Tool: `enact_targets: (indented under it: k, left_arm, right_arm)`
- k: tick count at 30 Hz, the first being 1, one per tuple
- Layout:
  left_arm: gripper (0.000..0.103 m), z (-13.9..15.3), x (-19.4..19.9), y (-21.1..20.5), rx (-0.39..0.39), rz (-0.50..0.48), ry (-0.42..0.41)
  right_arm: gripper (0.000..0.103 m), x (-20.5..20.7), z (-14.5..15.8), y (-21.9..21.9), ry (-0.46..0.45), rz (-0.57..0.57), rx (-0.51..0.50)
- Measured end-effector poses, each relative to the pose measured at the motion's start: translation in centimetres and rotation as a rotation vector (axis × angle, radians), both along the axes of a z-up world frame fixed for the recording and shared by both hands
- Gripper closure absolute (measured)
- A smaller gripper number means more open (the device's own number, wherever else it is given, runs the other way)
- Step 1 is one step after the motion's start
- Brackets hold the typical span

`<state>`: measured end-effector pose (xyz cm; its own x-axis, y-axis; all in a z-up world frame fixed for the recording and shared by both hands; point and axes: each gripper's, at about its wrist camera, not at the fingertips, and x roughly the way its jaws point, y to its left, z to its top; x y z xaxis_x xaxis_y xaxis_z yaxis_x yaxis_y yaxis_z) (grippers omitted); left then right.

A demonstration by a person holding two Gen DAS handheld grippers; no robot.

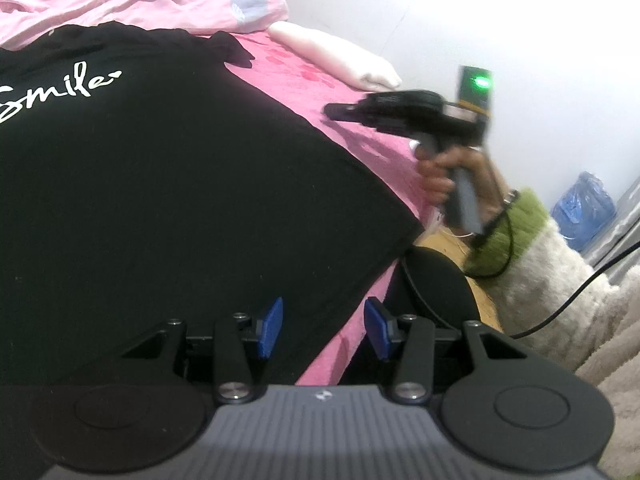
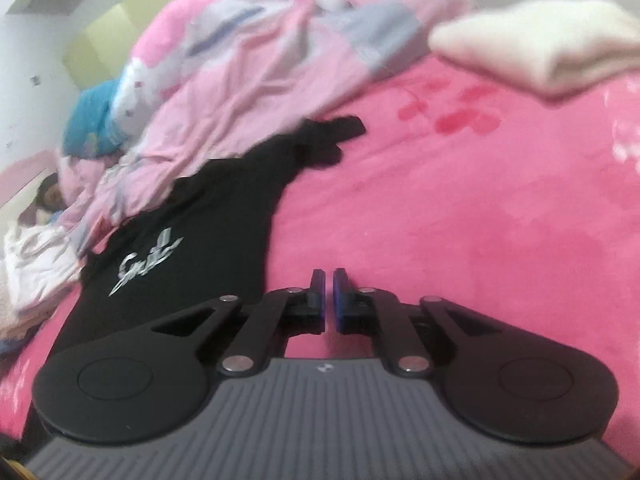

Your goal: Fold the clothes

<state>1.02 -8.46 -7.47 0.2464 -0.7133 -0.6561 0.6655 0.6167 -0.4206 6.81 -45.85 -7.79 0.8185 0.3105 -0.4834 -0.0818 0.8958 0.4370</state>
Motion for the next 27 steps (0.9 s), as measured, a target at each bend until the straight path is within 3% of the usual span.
enact_targets:
  k: [3,5,6,9,13,15,19,21,27]
  left_arm:
    - [0.057,0.0,0.1,0.0,-0.006,0.01,0.009]
    - [0.057,0.1,0.1,0.0,-0.009,0.016,0.012]
    - [0.057,0.1,0.0,0.1,-0.012,0.02,0.012]
    - [0.057,0.2,-0.3,0.6,-0.025,0.029,0.009]
    - [0.057,0.7,-0.7,1.2,-0.048,0.025,-0.011]
    - [0.057,0.9,-0.7,1.3,-0.056,0.022,-0.027]
    - [0.057,0.6,-0.8,1.2,-0.032,0.033,-0.022]
    - [0.057,0.5,-0.8,1.1,-0.019,0.039,-0.017]
    - [0.058,0.3,-3.1,5.2,-0.039,0.109,0.062]
  right_arm:
    - [0.098,-2.4,0.5,2.1,-0.053,0.2,-0.077]
    - [0.099,-3.7,-0.2,2.6,-0.02,0.249,-0.16]
    - [0.102,-4.4,-0.7,2.1,0.008,0.242,-0.189]
    - [0.103,-7.6,-0.8,-2.1,0.043,0.121,-0.125]
    - [0.097,-13.2,2.5,-5.6,0.074,-0.057,-0.257]
    - [0.097,-15.1,4.6,-5.7,0.055,-0.059,-0.261]
    - [0.097,-15.4,7.3,-1.1,-0.008,0.108,-0.309]
    - [0.097,-13.9,7.1,2.0,-0.005,0.203,-0.281]
    - [0.097,-11.2,3.8,8.6,0.133,0.274,-0.172]
